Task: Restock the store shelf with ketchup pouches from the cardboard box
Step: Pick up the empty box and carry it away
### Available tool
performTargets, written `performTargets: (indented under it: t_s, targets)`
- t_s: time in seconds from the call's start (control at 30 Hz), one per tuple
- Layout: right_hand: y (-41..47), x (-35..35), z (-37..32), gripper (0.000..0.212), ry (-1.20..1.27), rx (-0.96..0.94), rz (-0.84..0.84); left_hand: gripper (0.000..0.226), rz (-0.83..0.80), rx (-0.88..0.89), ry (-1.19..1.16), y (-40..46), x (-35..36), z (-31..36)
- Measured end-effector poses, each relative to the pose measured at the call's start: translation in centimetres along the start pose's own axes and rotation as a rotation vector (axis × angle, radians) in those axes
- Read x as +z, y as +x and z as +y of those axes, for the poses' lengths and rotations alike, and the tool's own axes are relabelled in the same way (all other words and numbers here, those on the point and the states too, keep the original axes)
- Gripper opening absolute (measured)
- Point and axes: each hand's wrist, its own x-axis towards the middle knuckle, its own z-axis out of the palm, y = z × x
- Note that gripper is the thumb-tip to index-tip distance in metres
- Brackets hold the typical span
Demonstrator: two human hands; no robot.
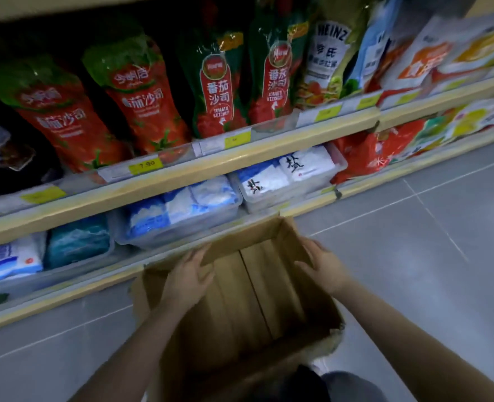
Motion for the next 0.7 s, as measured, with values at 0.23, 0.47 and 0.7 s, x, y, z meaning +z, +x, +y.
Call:
performTargets:
  t_s: [0.23, 0.47, 0.7]
  targets:
    - [-3.4, -2.9, 0.7, 0.065, -0.076, 0.152, -0.227, 0.063, -0.156, -0.333, 0.056, -7.0, -2.0, 0.4]
    - [-5.7, -4.1, 1.9, 0.074, -0.172, 0.137, -0.295, 0.066, -0.058, -0.512, 0.097, -13.5, -3.7, 0.4]
    - [-2.1, 0.7, 5.2, 0.09, -0.31, 0.17, -0.3, 0.067, -0.083, -0.647, 0.048, -12.7, 2.2, -3.4]
